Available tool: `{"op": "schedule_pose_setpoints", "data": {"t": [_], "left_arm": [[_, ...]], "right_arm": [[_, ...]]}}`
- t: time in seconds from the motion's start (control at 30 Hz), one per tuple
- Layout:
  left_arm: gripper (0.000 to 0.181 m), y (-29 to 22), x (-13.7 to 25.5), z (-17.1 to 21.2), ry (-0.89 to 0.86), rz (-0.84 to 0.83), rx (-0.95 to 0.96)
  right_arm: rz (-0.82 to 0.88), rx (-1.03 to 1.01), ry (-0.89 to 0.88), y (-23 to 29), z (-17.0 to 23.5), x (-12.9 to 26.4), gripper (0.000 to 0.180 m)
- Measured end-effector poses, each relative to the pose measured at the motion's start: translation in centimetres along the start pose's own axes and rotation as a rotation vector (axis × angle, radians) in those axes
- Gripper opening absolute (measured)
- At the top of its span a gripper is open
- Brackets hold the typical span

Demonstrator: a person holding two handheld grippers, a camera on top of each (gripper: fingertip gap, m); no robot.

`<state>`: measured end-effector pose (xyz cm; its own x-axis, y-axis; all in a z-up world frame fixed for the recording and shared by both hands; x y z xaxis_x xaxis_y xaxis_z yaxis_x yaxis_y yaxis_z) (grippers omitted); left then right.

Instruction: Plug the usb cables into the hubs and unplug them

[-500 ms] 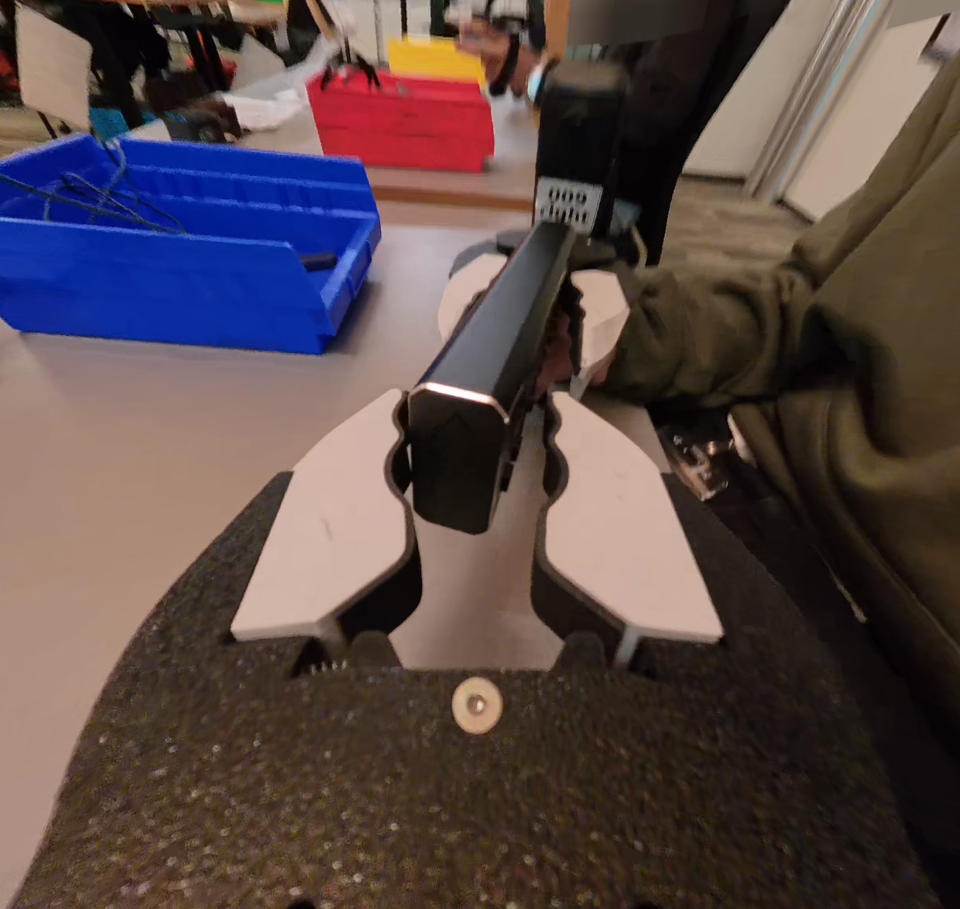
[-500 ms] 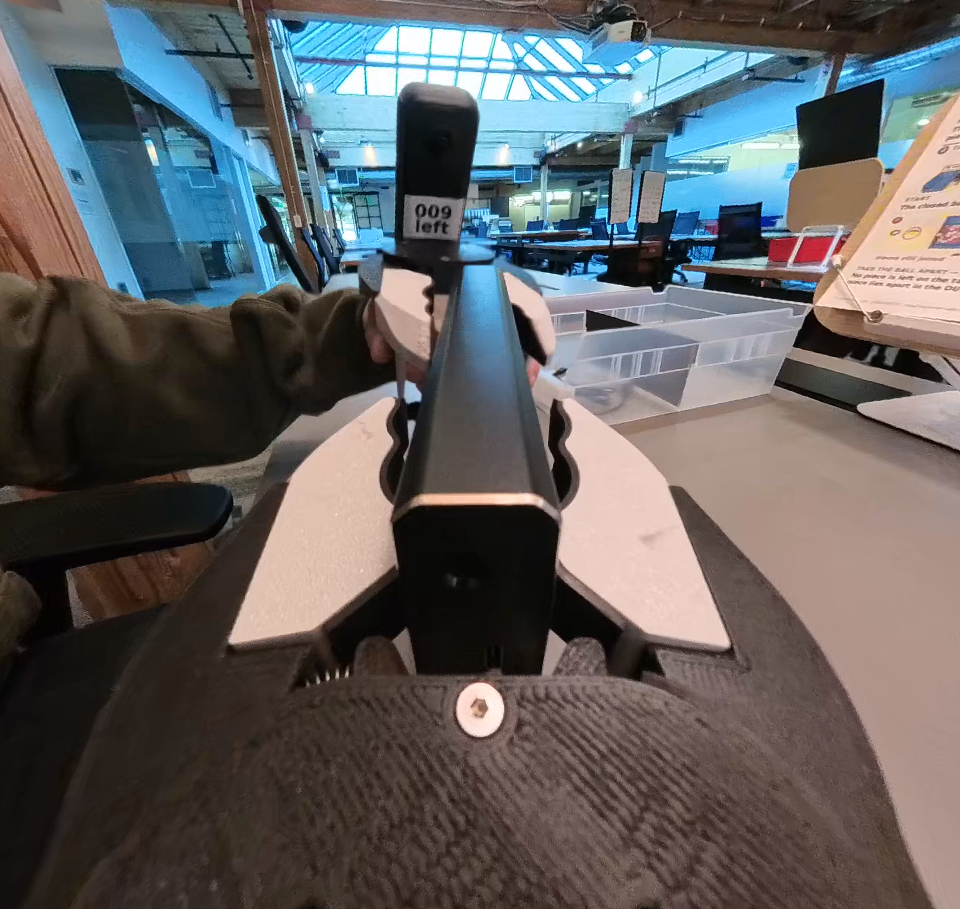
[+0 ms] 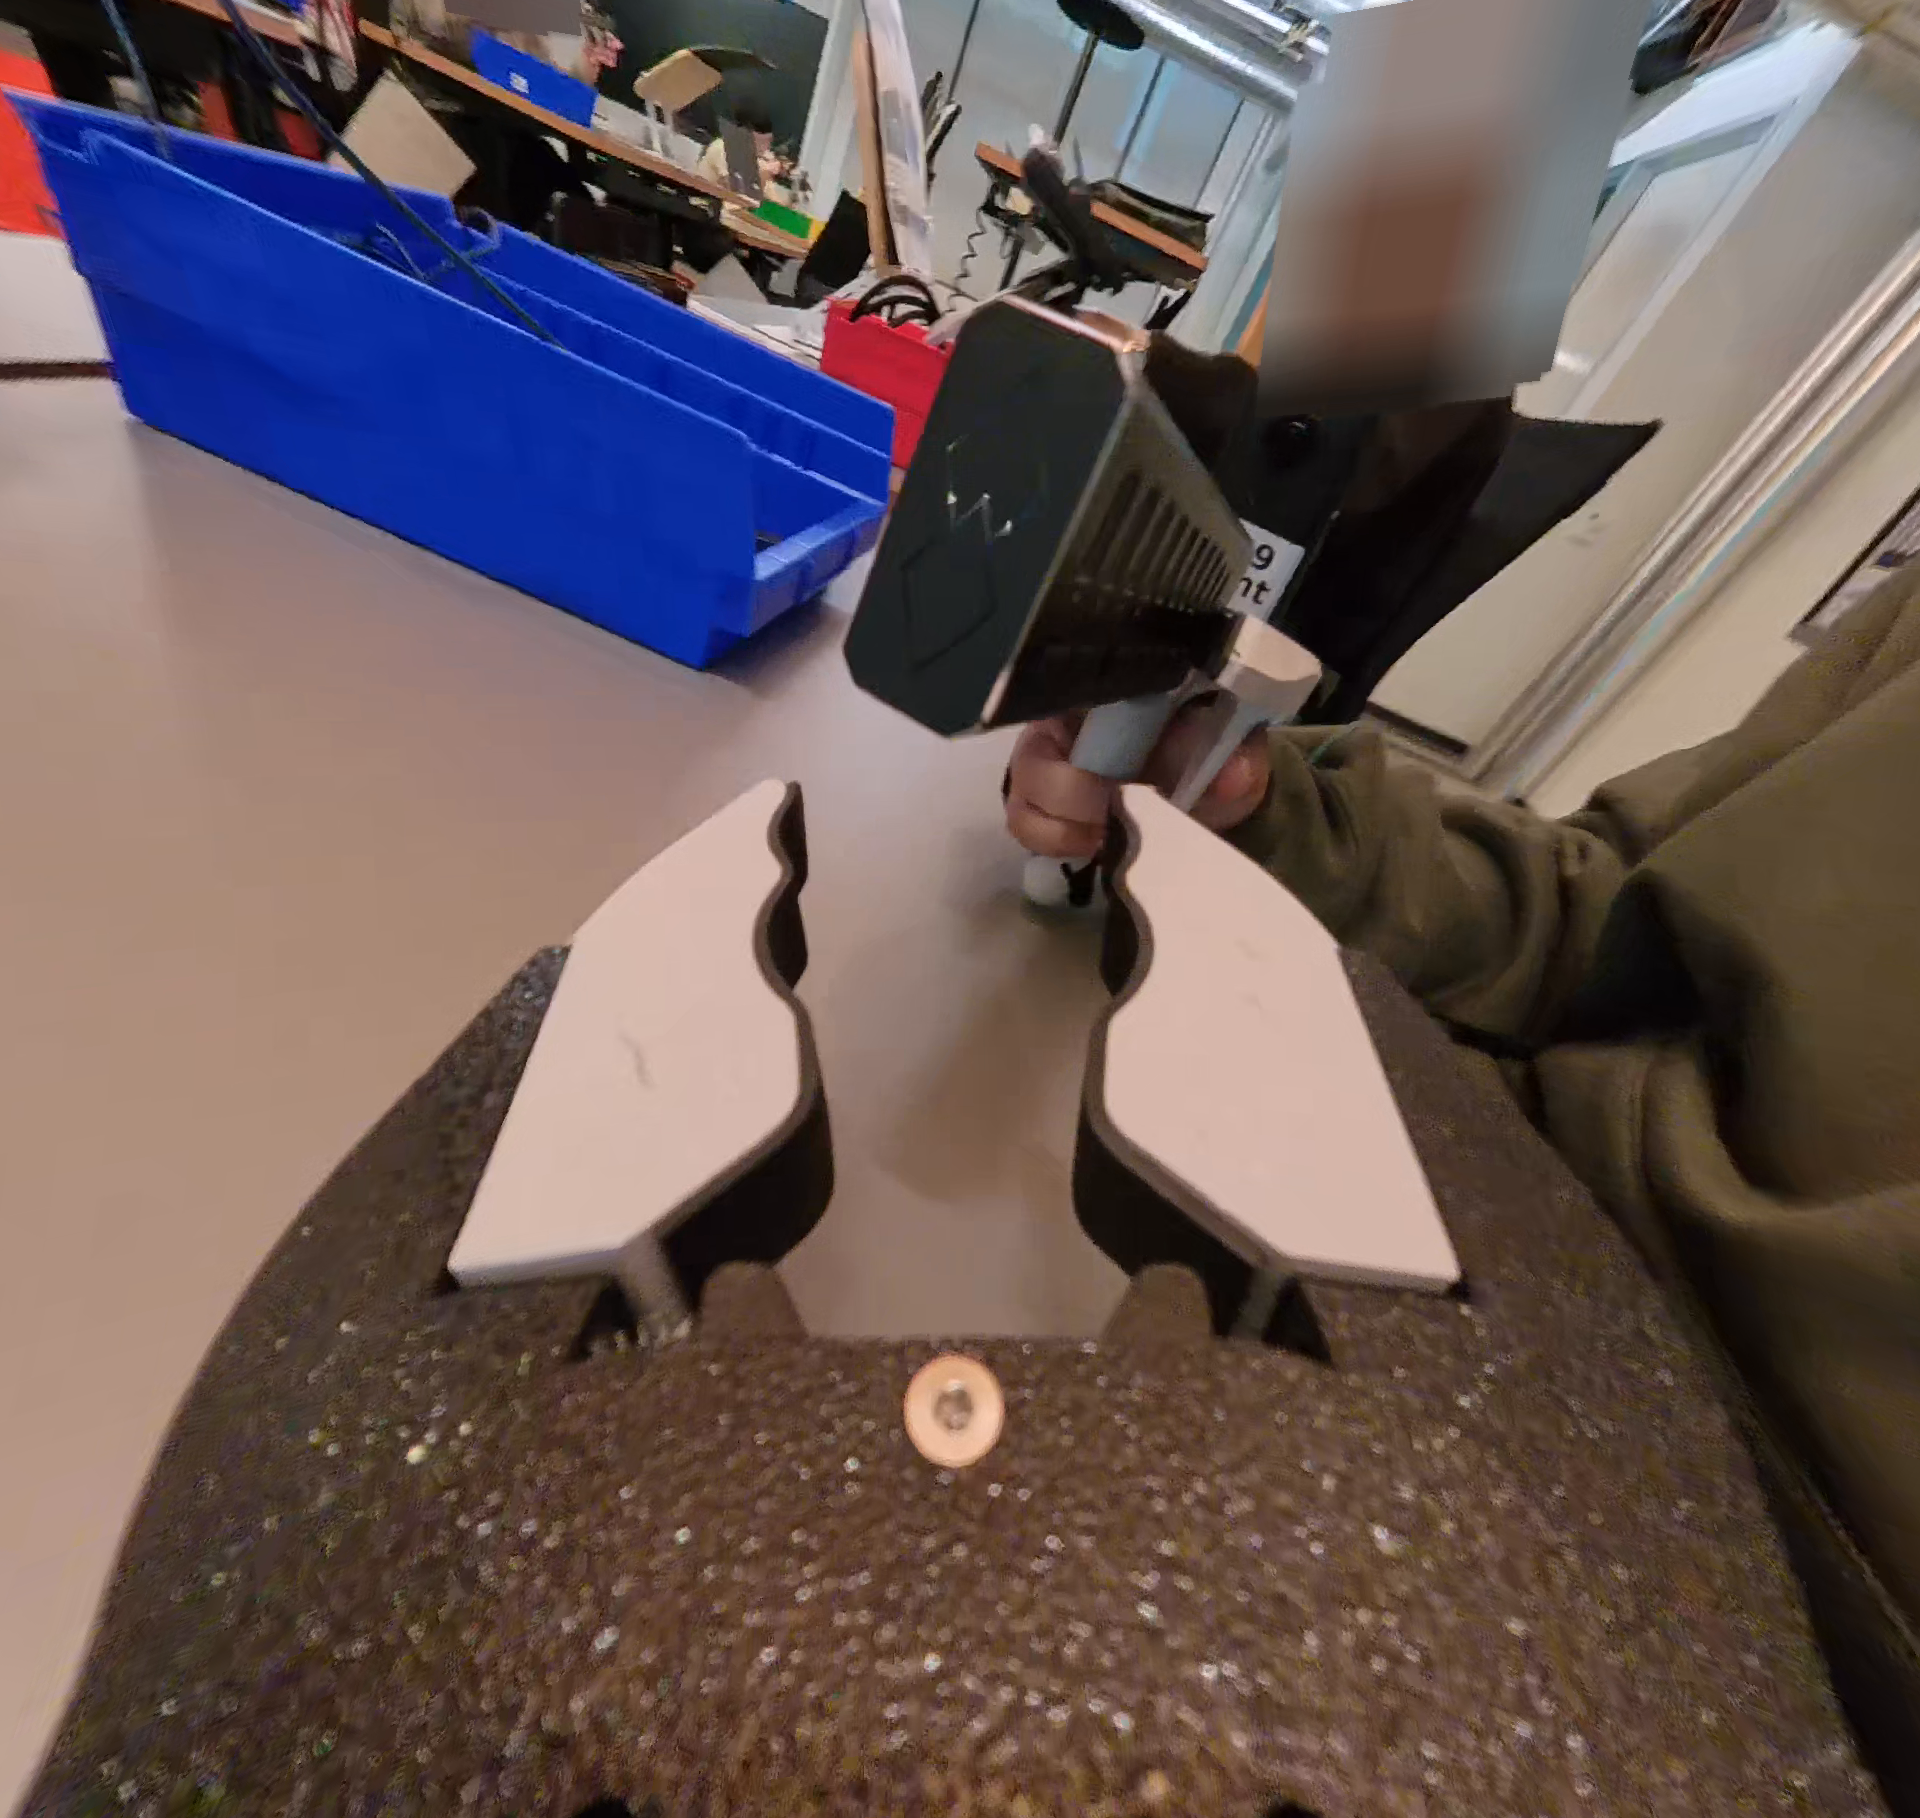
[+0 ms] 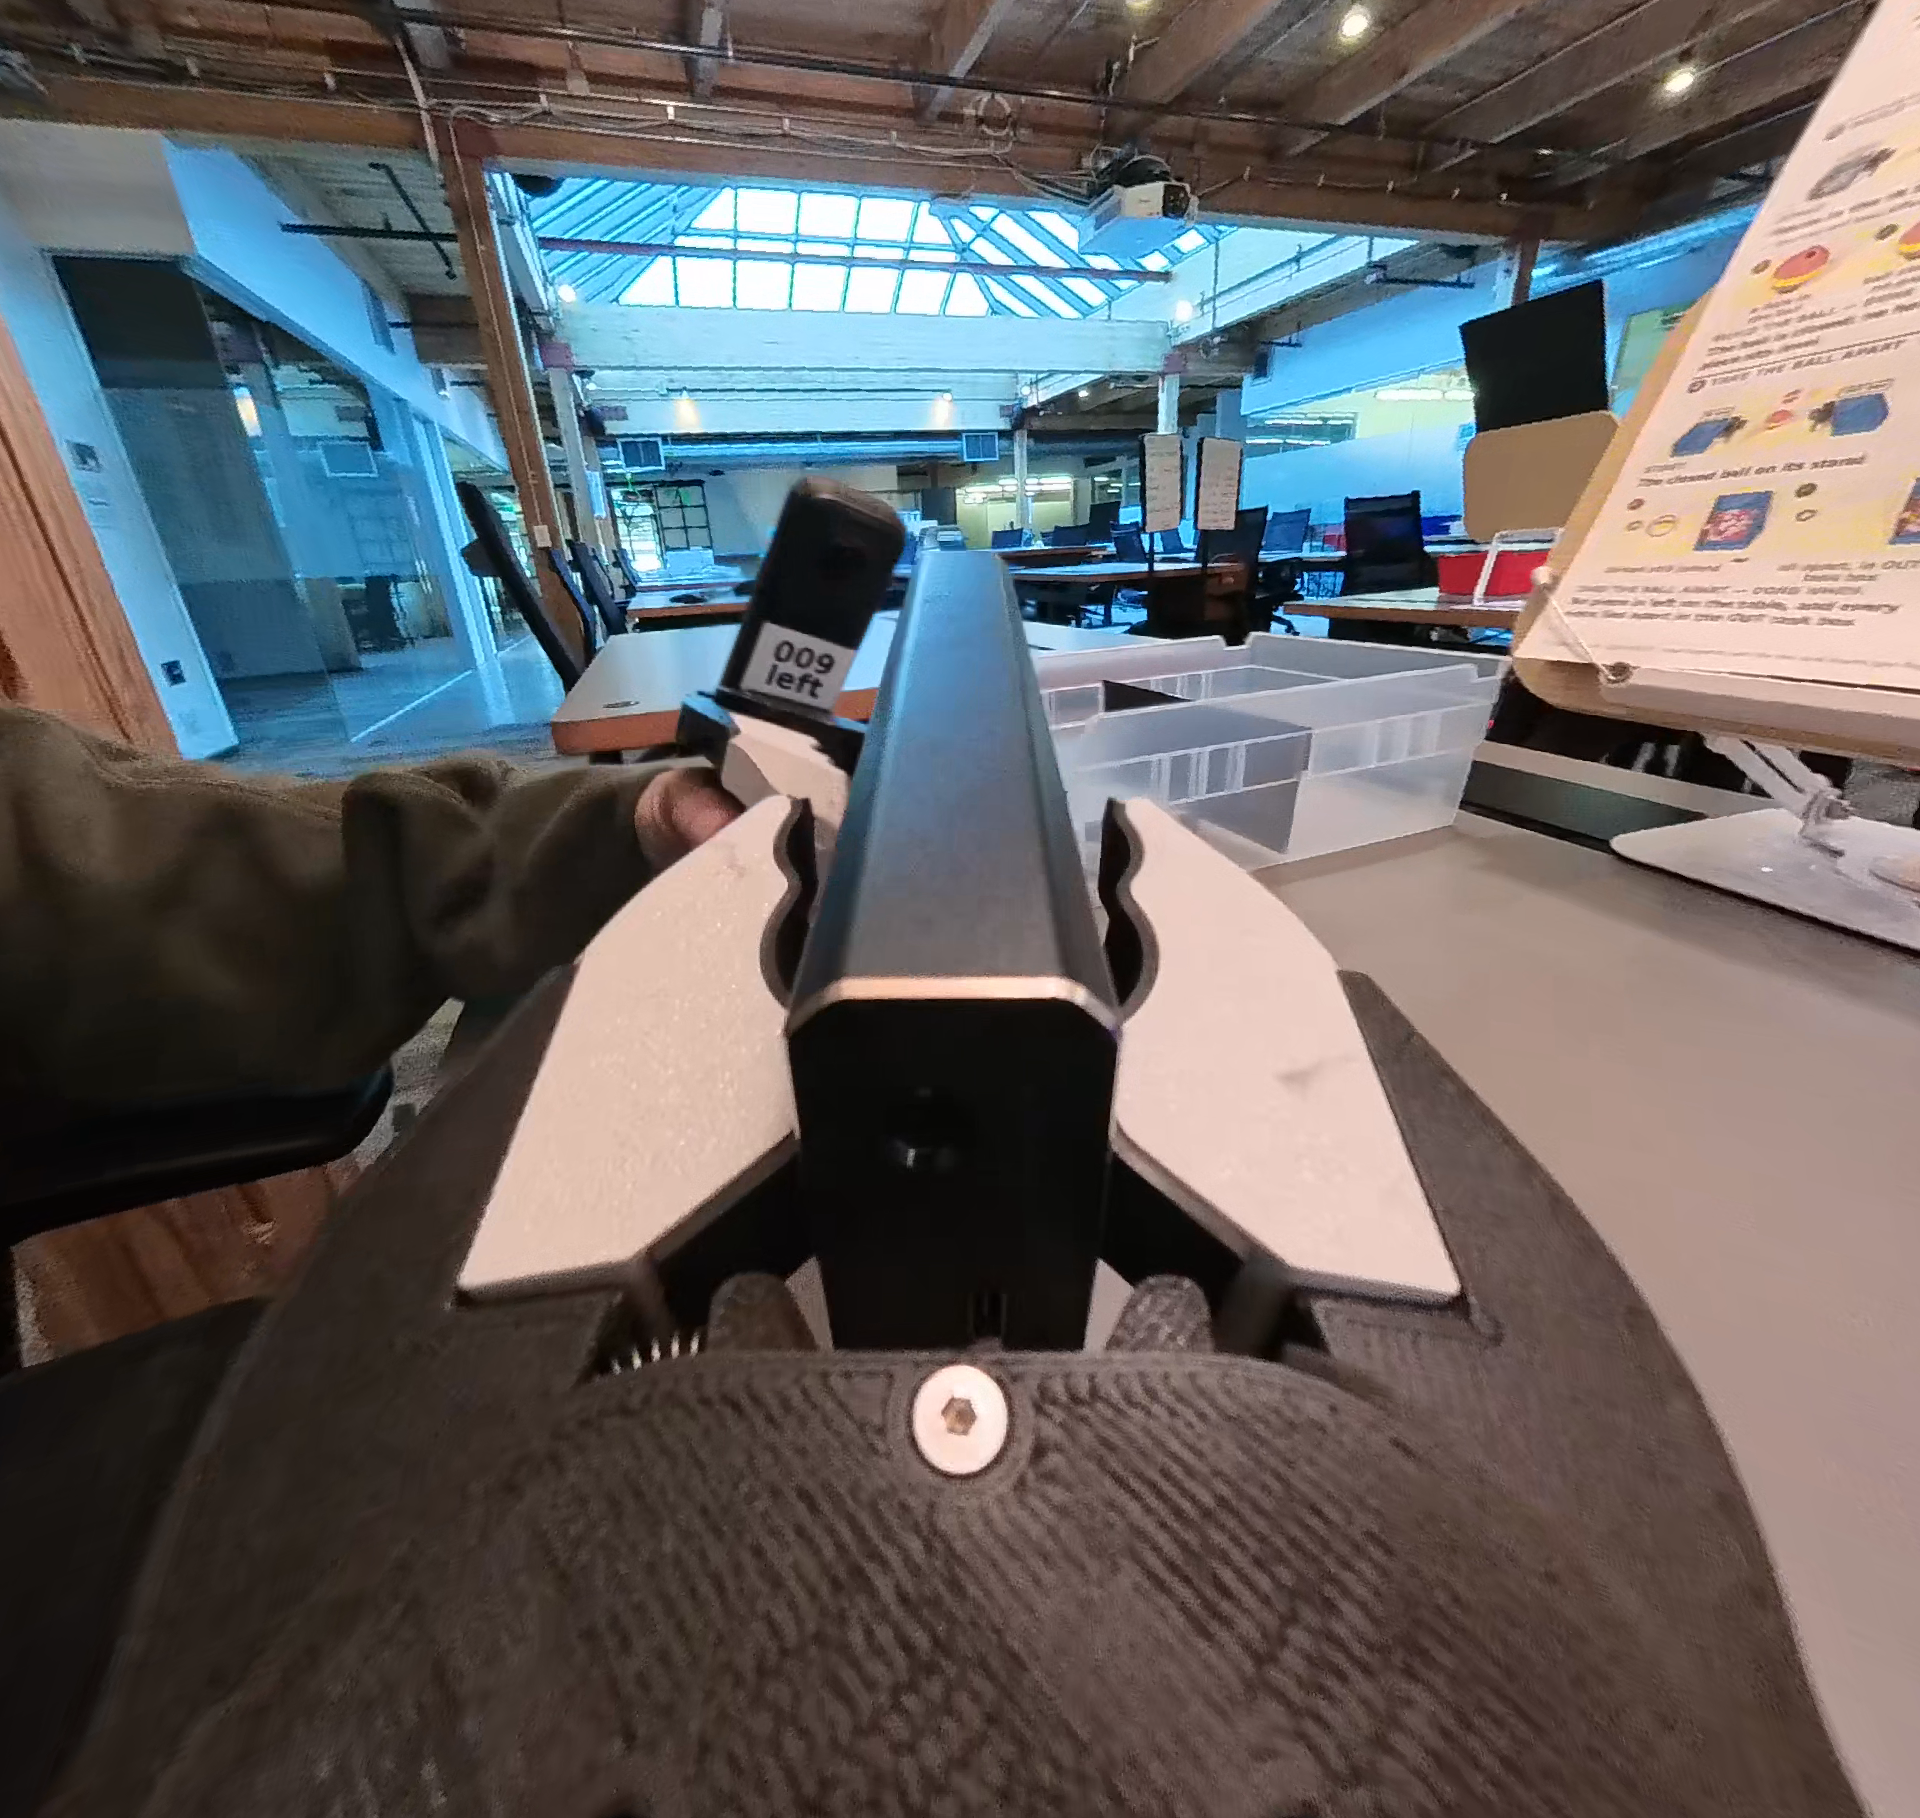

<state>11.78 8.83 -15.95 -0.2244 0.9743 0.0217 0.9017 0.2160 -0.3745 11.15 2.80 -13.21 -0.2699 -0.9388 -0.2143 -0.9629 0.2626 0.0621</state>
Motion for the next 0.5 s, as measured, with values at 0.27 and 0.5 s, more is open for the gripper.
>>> {"op": "schedule_pose_setpoints", "data": {"t": [0.27, 0.5], "left_arm": [[0.036, -2.0, -1.5, -1.9, -0.122, 0.136, -0.025], [0.030, -3.1, -2.2, -3.6, -0.119, 0.158, -0.084]], "right_arm": [[-0.034, 0.017, 0.054, 1.0, 0.9, -0.6, 0.055], [-0.029, 0.003, 0.023, 0.9, 0.6, -0.5, 0.054]]}}
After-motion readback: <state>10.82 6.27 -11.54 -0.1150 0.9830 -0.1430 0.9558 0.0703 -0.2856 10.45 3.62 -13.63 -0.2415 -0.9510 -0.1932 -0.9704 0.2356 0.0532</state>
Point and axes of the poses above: each gripper's, where its closed fingertips meet, x back along the fingers, z out of its underside, y = z × x across the jaws, the point moved 1 cm from there along x, back along the fingers, and after that the axes turned 2 degrees about z, right-handed, at the moved point
